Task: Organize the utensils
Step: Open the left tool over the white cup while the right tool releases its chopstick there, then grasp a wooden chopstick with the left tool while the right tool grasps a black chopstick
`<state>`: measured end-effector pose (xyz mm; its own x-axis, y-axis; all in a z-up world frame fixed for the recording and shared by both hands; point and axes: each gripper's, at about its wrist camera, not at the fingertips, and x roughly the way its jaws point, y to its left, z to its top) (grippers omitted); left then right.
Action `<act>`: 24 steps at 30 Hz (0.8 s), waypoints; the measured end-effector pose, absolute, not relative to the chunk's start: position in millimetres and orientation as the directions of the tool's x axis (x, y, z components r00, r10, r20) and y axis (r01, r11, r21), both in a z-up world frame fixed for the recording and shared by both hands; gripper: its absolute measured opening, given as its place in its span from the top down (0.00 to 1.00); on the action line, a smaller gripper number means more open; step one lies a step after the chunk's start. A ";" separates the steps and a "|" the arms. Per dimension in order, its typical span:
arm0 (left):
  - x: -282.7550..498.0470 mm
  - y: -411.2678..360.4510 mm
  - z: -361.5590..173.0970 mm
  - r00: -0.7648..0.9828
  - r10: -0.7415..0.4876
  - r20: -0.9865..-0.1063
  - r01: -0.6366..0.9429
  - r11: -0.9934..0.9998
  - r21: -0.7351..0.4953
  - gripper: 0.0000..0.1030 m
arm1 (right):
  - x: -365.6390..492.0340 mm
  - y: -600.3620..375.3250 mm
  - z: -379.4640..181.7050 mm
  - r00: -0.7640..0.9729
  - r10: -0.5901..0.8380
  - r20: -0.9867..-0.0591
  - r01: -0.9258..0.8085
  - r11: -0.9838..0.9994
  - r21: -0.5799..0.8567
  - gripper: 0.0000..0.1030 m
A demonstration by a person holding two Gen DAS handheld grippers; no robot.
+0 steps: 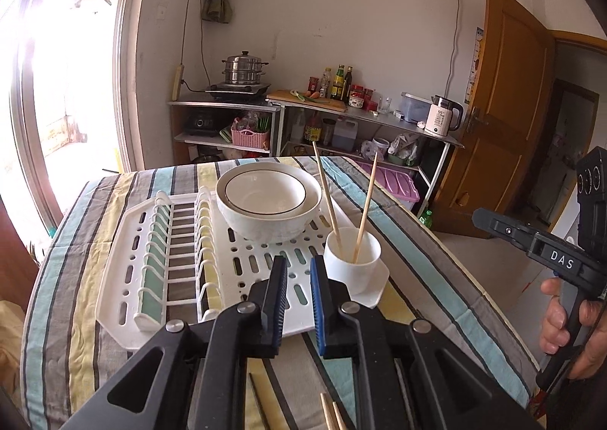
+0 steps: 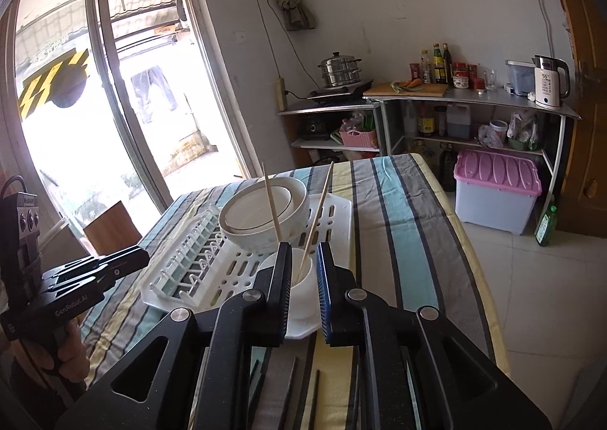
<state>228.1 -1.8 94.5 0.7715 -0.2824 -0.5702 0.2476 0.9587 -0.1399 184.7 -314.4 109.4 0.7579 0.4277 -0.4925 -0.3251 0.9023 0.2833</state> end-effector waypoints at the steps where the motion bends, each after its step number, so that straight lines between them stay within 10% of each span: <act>1: 219.5 0.5 91.3 0.769 -0.286 -0.572 0.251 0.958 -0.142 0.89 | 176.5 -313.2 107.6 0.755 0.433 -0.492 -0.332 0.900 0.283 0.87; 24: 146.0 1.7 13.4 0.648 -0.298 -0.701 0.262 0.951 -0.163 0.87 | 87.6 -277.9 42.5 0.642 0.492 -0.588 -0.430 0.866 0.255 0.87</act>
<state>146.0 1.7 13.4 0.6475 -0.2981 -0.7013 0.2617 0.9513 -0.1627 87.6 -277.9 42.5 0.6421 0.4919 -0.5880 -0.4301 0.8661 0.2548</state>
